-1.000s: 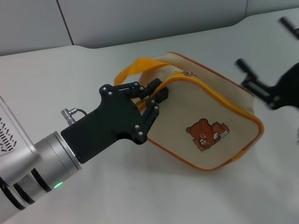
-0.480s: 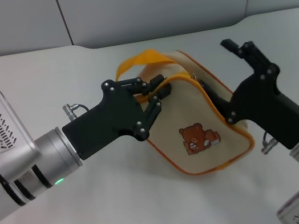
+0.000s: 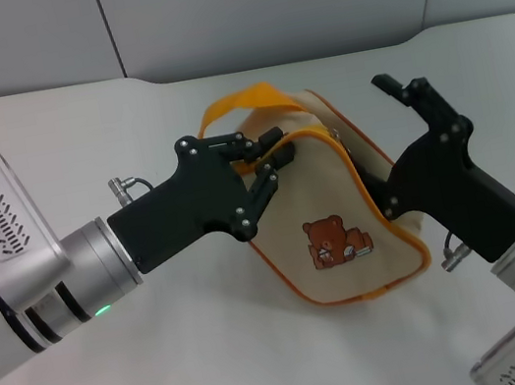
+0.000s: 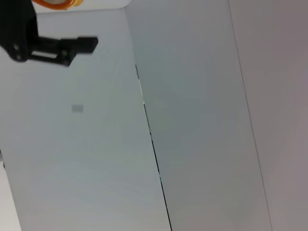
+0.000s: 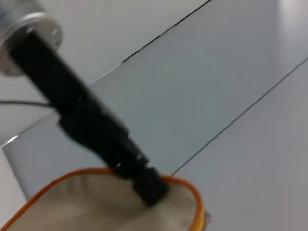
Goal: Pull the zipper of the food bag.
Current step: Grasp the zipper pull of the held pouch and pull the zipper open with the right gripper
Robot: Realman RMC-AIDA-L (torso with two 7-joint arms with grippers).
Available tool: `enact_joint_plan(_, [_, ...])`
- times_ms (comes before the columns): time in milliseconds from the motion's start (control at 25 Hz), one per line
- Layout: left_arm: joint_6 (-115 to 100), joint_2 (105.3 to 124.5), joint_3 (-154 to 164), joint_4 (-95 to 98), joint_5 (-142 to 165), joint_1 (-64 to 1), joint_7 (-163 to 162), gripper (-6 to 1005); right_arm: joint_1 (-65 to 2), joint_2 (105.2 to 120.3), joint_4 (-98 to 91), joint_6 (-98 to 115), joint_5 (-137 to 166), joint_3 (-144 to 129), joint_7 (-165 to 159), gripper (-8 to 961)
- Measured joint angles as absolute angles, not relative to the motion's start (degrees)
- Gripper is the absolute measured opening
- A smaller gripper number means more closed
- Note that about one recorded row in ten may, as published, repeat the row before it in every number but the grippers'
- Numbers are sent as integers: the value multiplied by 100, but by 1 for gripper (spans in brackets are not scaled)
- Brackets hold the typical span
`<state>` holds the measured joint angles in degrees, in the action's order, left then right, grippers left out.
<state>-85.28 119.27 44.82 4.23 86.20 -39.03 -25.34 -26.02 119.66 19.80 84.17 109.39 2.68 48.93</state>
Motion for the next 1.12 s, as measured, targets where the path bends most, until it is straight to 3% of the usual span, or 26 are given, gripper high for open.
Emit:
enact_joint_plan(800, [-8531, 11926, 4482, 431, 8622, -3902, -2557, 108, -2442, 11983, 2332, 8289, 10914, 432, 4497, 817])
enact_joint_plan(1040, [-8538, 11926, 4483, 431, 8622, -3906, -2558, 107, -2474, 11989, 2465, 8105, 10922, 398, 4542, 671])
enact_joint_plan(1120, [-8532, 11926, 4482, 431, 8622, -3911, -2558, 107, -2481, 11989, 2469, 8102, 10933, 390, 4553, 425])
